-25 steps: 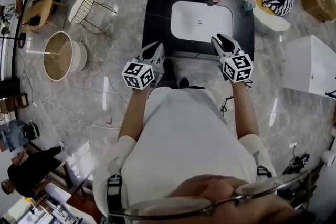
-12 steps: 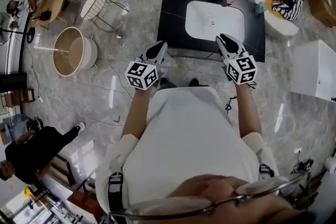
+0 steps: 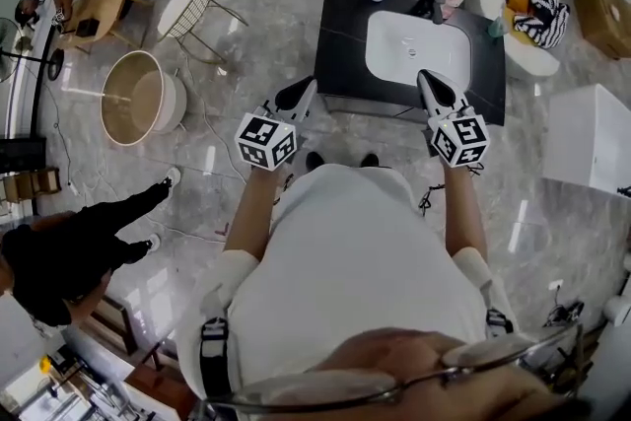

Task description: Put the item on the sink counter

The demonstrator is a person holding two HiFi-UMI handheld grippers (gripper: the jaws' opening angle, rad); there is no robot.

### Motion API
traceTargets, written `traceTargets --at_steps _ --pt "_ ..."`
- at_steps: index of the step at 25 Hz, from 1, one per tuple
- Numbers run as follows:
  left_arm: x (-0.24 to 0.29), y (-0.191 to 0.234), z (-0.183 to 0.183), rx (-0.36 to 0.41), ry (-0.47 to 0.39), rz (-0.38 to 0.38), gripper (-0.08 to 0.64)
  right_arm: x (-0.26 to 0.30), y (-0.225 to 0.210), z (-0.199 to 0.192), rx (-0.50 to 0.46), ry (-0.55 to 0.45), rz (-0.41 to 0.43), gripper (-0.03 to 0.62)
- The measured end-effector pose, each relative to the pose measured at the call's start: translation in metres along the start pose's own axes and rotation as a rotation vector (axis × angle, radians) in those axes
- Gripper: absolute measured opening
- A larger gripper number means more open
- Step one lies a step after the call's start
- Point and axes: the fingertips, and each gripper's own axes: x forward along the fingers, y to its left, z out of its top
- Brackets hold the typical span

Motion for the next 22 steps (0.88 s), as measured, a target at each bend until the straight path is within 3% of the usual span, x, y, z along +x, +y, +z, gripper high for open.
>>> traceTargets --at_steps 22 --pt "0.013 0.005 0.019 -0.015 -0.06 -0.007 0.005 -0.005 -0.002 0.02 -0.027 -0.032 0.027 0.006"
